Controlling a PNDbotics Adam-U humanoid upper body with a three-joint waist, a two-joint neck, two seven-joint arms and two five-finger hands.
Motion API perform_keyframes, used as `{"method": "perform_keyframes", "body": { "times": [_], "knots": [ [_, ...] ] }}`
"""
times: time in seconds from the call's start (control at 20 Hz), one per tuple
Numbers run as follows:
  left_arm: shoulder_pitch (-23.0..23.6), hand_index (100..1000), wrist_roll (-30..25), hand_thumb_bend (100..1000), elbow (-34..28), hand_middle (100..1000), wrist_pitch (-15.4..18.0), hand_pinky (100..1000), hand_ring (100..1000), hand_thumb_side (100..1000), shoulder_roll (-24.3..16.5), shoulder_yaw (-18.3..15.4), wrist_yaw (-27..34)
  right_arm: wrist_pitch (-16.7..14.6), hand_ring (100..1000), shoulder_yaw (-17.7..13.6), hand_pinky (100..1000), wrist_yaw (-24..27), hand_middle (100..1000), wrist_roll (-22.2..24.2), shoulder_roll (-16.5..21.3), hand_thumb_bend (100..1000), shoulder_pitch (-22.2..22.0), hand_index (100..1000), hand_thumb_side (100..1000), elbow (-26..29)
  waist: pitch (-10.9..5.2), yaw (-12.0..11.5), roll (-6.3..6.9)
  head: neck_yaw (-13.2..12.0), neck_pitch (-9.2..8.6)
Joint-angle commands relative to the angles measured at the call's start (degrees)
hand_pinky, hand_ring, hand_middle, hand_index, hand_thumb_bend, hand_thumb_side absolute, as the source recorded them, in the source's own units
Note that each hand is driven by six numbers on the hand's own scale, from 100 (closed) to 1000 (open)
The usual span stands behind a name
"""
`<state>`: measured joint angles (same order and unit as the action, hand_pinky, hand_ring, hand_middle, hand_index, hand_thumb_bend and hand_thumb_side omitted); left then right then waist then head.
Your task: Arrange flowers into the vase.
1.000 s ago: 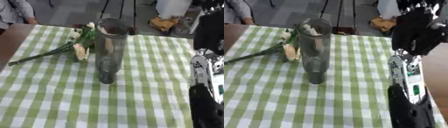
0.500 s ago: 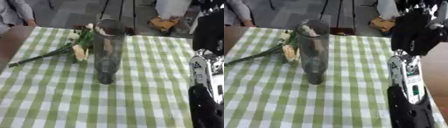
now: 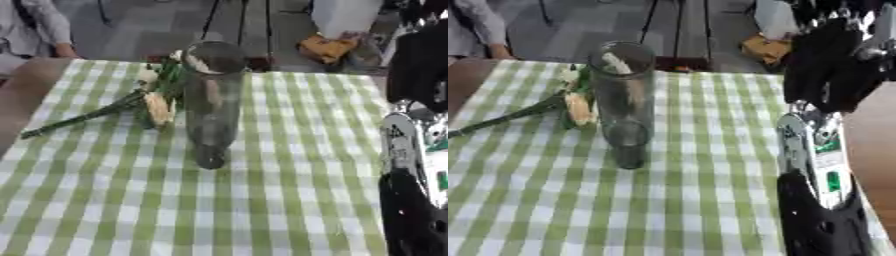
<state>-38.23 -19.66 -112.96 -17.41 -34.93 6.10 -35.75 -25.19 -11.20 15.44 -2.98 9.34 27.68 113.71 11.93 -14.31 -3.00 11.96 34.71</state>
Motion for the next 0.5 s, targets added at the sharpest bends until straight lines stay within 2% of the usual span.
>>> {"method": "perform_keyframes", "body": {
  "times": [0.05,0.25,0.35,0.5],
  "knots": [
    [-3.01,1000,-5.5,100,1.86,974,-1.65,667,942,548,-3.83,1.75,-0.55,0.19,748,0.25,596,0.29,686,0.22,0.9,100,0.3,772,989,0.88,-1.19,0.27,0.34,-0.22,0.27],
    [-7.17,1000,-11.28,100,6.18,976,-1.45,702,943,565,-5.37,5.09,-1.35,0.27,749,0.42,596,0.46,686,0.4,0.89,100,0.19,772,986,0.88,-1.34,0.6,0.31,0.01,0.8],
    [-8.95,1000,-13.33,100,8.81,980,-1.45,695,951,606,-4.93,6.46,-1.41,0.3,749,0.52,596,0.56,686,0.53,0.85,100,0.18,772,986,0.88,-1.36,0.82,0.19,-0.36,1.0],
    [-11.25,1000,-15.04,100,12.81,979,-1.88,710,954,590,-3.79,7.85,-1.38,0.33,749,0.58,596,0.71,686,0.66,0.81,100,0.17,772,981,0.88,-1.35,1.27,-0.06,-1.57,0.81]
  ]
}}
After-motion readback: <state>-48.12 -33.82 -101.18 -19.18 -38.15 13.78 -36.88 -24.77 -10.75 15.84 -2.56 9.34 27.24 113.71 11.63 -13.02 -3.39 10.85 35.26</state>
